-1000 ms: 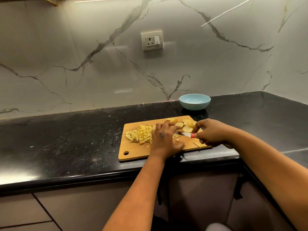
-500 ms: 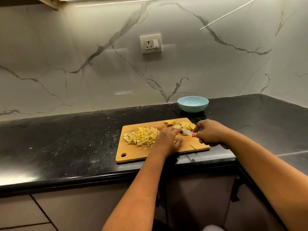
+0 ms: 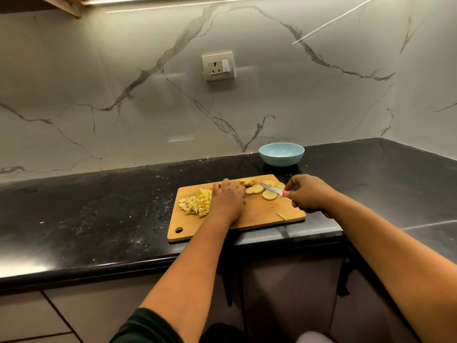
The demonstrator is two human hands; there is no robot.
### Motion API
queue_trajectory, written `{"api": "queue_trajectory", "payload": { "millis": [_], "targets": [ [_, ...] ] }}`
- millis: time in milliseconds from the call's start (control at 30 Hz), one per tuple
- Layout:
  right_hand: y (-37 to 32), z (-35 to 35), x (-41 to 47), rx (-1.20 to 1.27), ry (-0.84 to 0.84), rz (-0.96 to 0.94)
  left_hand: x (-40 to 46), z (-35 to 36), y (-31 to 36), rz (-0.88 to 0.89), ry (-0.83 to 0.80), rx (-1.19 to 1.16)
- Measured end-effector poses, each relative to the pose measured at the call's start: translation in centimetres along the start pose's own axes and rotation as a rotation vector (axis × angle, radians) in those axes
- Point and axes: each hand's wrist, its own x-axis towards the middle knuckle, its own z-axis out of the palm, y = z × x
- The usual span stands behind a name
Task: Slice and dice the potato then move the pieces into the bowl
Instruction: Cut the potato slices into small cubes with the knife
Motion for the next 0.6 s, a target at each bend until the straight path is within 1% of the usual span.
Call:
{"api": "queue_trajectory", "payload": {
  "millis": [100, 200, 267, 367, 433, 500, 567, 600],
  "targets": [
    [0.0, 0.0, 0.1, 0.016, 0.016, -0.014, -0.6, 0.1, -1.4, -0.095, 0.091, -0.016],
    [0.0, 0.0, 0.2, 0.016, 0.03, -0.029, -1.0, 0.0, -1.6, -0.18, 0.223, -0.156],
    [0.0, 0.0, 0.3, 0.02, 0.039, -0.037, -1.2, -0.3, -1.3, -0.215, 0.251, -0.206],
    [0.1, -0.1, 0.4, 0.02, 0.048, -0.04, -1.2, -0.5, -0.4, -0.199, 0.254, -0.258],
    [0.1, -0.2, 0.4, 0.02, 0.061, -0.041, -1.5, -0.8, 0.7, -0.105, 0.229, -0.39],
    [0.2, -0.3, 0.3, 0.022, 0.07, -0.043, -2.0, -1.1, 2.5, 0.089, 0.125, -0.481],
    [0.2, -0.3, 0.3, 0.022, 0.076, -0.042, -2.4, -1.0, 4.4, 0.246, -0.009, -0.443],
    [0.1, -0.3, 0.2, 0.019, 0.077, -0.042, -2.5, -0.9, 5.1, 0.28, -0.052, -0.437]
  ]
}}
